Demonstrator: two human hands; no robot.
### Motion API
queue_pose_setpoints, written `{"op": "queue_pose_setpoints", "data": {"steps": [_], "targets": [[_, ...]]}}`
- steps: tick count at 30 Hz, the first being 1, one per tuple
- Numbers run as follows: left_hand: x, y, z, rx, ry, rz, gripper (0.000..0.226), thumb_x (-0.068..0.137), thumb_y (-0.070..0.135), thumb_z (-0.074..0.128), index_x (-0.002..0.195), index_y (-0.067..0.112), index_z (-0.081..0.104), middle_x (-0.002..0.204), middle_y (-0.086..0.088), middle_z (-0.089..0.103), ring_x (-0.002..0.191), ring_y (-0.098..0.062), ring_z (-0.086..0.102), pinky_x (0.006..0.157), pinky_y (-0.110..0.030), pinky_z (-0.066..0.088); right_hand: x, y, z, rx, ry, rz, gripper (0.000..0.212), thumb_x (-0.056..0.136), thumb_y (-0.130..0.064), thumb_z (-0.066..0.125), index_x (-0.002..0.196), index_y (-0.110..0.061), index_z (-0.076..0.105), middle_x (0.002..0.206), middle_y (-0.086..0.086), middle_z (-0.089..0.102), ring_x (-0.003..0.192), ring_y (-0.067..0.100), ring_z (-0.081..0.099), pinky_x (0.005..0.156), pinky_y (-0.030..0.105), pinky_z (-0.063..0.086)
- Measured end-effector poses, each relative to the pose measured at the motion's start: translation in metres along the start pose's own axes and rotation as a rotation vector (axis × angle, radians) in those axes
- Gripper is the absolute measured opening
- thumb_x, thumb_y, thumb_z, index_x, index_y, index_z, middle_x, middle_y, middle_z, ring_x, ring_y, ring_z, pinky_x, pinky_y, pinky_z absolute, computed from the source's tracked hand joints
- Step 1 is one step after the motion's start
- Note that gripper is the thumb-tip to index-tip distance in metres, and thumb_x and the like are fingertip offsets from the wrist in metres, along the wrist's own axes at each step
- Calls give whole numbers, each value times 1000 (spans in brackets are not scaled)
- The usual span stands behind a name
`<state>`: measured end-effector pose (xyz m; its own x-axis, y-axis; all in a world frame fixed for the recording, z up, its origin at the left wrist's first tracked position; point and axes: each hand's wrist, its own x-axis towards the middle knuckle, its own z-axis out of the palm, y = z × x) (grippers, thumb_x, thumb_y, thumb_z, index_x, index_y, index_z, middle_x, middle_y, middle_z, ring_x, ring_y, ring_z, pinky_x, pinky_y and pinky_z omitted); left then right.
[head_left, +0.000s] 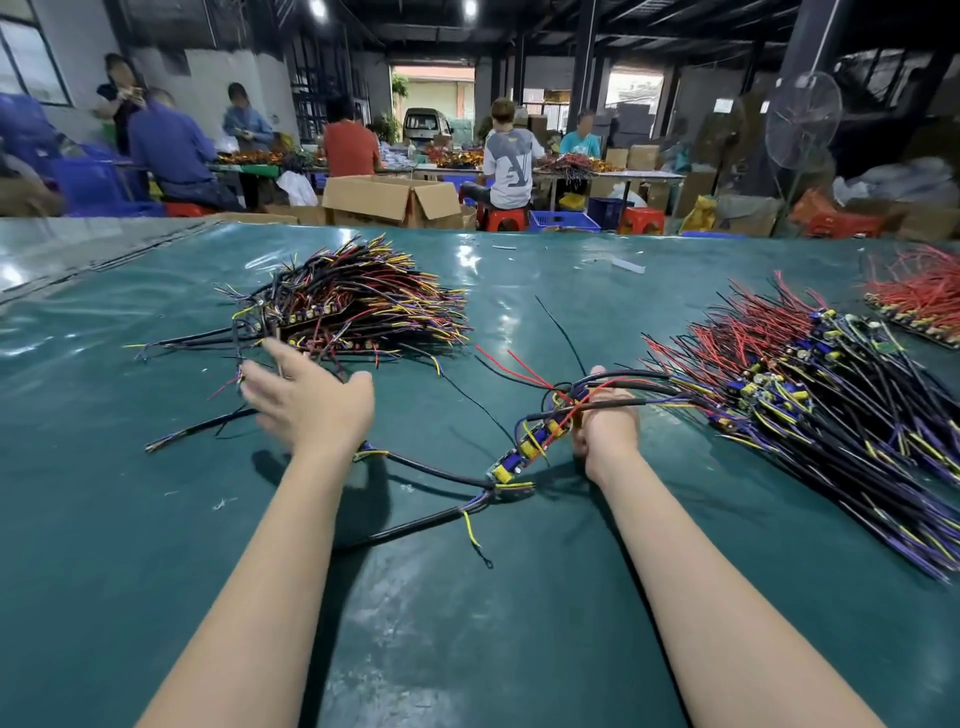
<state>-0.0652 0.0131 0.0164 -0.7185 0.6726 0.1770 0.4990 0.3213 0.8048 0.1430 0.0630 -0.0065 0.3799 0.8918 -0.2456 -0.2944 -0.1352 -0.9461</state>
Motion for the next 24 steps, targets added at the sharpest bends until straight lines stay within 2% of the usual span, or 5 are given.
{"op": "queue_pose_setpoints", "data": {"steps": [3, 7, 15, 20, 24], "targets": [[-14, 6, -3, 413, 46, 393, 62, 79, 28, 63, 135, 16, 40, 149, -16, 22, 140, -35, 3, 110, -58, 6, -4, -1, -2, 34, -101, 18, 40, 97, -38, 42, 62, -18, 37, 28, -7, 38, 20, 4, 27, 31, 4, 21], [-34, 17, 11, 677, -303, 649, 56, 84, 50, 55, 129, 17, 47, 140, -10, 40, 137, -29, 19, 111, -48, 23, -12, -2, -3, -13, -400, 1, 41, 97, -44, 34, 68, -20, 51, 44, -7, 51, 30, 5, 39, 32, 9, 31], [-47, 13, 34, 150, -384, 720, 31, 98, 21, 38, 113, 10, 62, 125, -10, 51, 122, -29, 43, 100, -36, 35, -20, -9, -6, 53, -747, 41, 53, 94, -52, 27, 84, -11, 59, 51, 0, 55, 48, 17, 61, 46, 28, 52], [-45, 10, 31, 201, -481, 603, 25, 94, 27, 47, 106, 14, 64, 114, -5, 58, 107, -25, 55, 85, -29, 39, -17, -2, -1, 16, -482, 60, 40, 94, -45, 41, 62, -21, 37, 37, -6, 43, 23, 2, 27, 29, 8, 17], [-33, 6, 19, 382, -720, 494, 7, 84, 23, 54, 85, 21, 60, 68, 0, 67, 47, -7, 57, 45, -11, 39, -10, -3, -3, 241, -189, 52, 40, 95, -42, 42, 62, -21, 40, 27, -7, 40, 19, 2, 26, 28, 7, 22]]}}
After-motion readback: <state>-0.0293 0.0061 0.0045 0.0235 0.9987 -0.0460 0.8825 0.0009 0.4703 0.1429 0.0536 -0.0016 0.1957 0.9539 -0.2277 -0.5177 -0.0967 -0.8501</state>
